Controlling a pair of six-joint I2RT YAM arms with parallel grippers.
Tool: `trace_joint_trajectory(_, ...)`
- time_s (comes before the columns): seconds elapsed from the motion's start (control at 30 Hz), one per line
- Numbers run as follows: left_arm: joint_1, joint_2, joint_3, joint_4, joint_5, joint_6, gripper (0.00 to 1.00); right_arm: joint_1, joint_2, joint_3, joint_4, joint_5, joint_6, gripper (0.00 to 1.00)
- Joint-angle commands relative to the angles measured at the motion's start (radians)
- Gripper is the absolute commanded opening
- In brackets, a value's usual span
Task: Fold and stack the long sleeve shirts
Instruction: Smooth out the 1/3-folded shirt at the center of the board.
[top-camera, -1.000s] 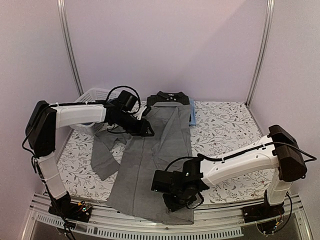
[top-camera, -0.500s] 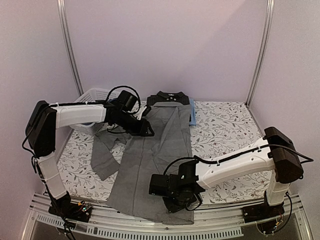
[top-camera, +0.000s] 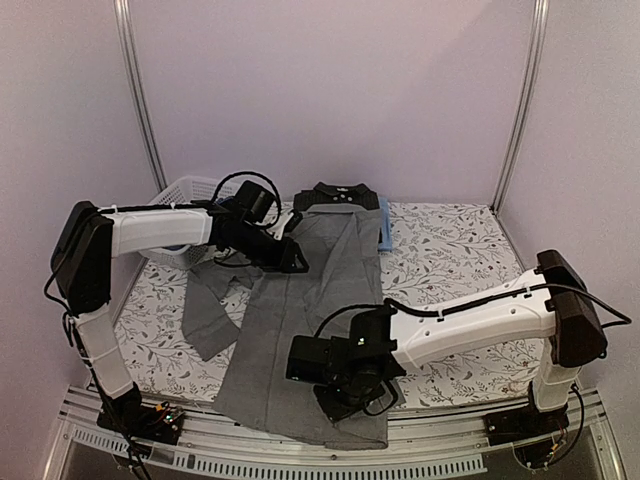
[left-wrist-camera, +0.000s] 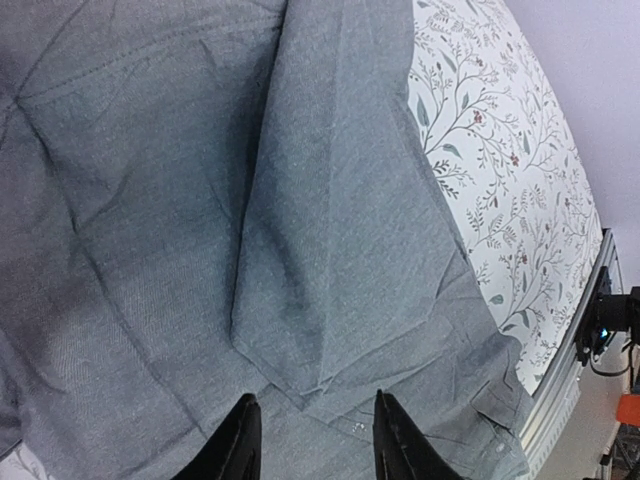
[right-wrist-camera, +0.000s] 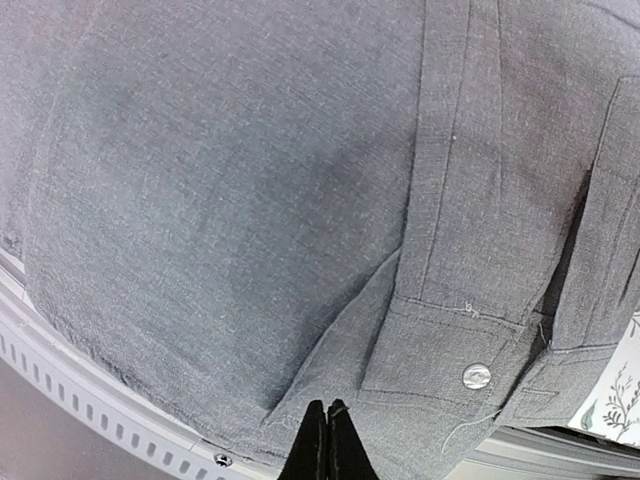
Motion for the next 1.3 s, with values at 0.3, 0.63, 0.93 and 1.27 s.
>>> trace_joint_trajectory(0.3,-0.011,-0.018,0.0,0.001,0.0,0.01,0.38,0.011,0.054,-0.078,0.019,-0.016,0.015,0.26)
trace_joint_trajectory(0.63,-0.01,-0.013,0.0,-0.003,-0.003,0.011,0.38,0.012,0.061,-0.087,0.026,0.019,0.032,0.25)
trace_joint_trajectory(0.93,-0.011,-0.015,-0.003,-0.004,-0.004,0.012,0.38,0.013,0.062,-0.033,-0.044,0.051,0.022,0.01)
trace_joint_trajectory(1.27,-0.011,-0.015,-0.001,-0.002,0.004,0.011,0.37,0.023,0.041,0.072,-0.093,-0.046,-0.05,0.0)
